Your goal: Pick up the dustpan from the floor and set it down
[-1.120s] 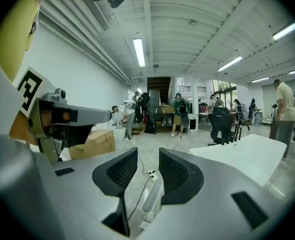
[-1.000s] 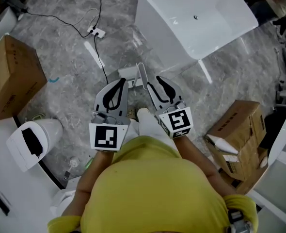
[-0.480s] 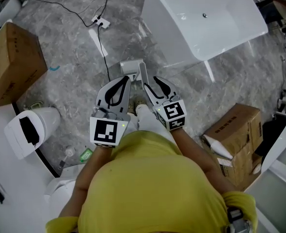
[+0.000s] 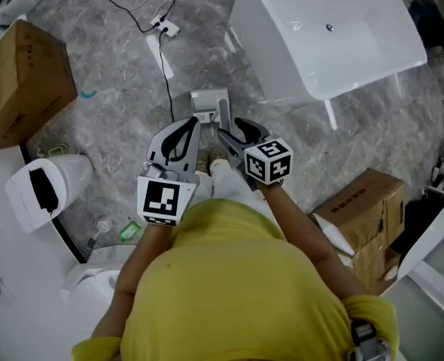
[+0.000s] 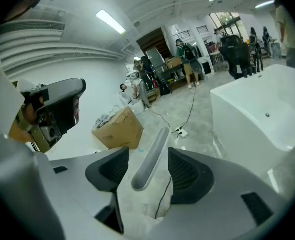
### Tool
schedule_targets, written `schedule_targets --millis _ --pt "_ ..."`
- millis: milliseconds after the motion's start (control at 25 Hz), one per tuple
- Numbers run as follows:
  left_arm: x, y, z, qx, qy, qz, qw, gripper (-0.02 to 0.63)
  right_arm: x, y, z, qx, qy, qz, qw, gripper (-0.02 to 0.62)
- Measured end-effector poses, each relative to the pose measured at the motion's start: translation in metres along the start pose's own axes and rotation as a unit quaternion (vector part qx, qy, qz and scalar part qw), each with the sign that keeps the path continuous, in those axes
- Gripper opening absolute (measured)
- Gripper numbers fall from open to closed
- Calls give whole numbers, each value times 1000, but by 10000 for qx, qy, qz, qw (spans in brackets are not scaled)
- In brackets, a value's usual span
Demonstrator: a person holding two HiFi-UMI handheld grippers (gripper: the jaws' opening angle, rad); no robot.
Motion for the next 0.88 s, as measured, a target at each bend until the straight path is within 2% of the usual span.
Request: schedule_targets --millis 200,400,760,880 --pt "-9 2 9 95 187 -52 9998 0 -13 -2 12 -437 373 -608 9965 282" --pt "-12 12 11 180 301 -211 9992 0 -32 -1 20 -1026 654 -1299 9840 282" --pt "-11 28 14 305 352 -505 9976 0 -51 7 19 -1029 1011 -2053 9680 268" --pt "-7 33 16 356 357 -602 9969 0 -55 10 18 -993 1043 -2200 9648 208"
Point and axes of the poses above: the fingertips, and each gripper's own axes: x backward along the fingers, y to its left, z out of its underside, the point moved 1 cm from there along x, backward along the fingers, and after that the axes turned 7 degrees about x, right-handed, at the moved point
